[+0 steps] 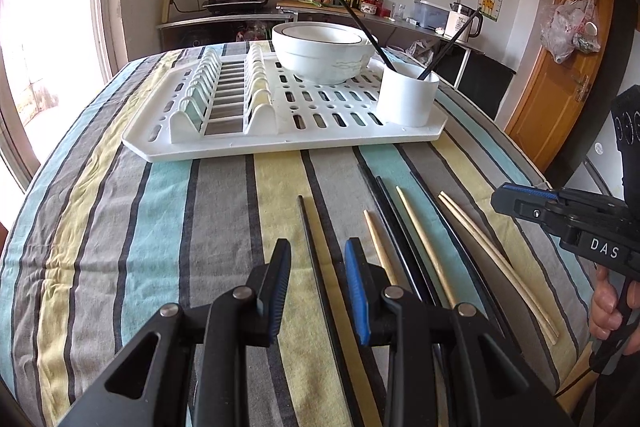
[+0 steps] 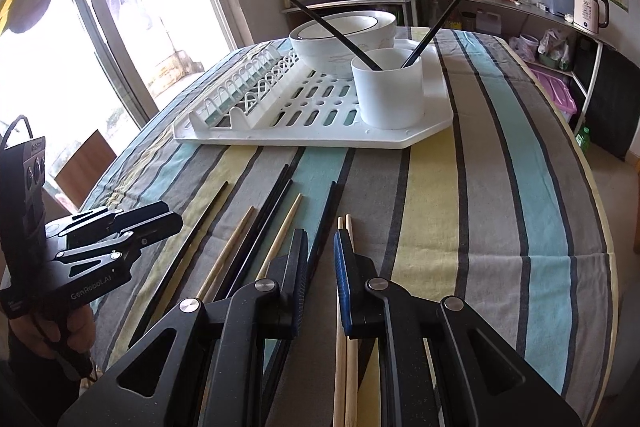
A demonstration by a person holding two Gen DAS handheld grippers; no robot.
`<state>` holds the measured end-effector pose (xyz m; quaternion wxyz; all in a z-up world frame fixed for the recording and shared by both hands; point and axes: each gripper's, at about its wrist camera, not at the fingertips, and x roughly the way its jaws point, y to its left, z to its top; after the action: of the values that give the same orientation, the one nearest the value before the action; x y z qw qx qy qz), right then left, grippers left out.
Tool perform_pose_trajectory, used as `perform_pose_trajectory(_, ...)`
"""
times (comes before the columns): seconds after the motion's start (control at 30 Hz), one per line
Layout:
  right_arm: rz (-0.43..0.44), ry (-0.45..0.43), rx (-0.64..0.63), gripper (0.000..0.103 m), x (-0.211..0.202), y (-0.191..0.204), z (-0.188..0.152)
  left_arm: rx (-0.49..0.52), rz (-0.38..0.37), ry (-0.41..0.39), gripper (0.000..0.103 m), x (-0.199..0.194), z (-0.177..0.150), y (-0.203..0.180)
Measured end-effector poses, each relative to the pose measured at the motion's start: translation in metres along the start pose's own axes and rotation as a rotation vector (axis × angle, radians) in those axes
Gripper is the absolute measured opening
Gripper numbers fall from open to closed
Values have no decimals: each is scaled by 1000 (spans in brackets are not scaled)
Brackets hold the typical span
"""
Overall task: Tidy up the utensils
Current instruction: 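Move both tools back down to the chopsticks on the tablecloth, then grasp a black chopstick with the left tool while the right tool grasps wooden chopsticks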
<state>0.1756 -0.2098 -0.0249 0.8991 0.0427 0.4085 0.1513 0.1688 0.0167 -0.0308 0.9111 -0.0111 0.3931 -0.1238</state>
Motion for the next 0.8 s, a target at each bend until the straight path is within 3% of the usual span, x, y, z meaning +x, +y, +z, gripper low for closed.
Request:
perform_pose_trajectory(0.73, -91, 145, -55, 14, 71, 8, 33, 0, 36, 93, 29, 39, 13, 3)
perform_pose_trajectory(0.8, -123, 147, -82, 8, 72, 12, 33, 19, 53, 97, 29, 41, 15, 0)
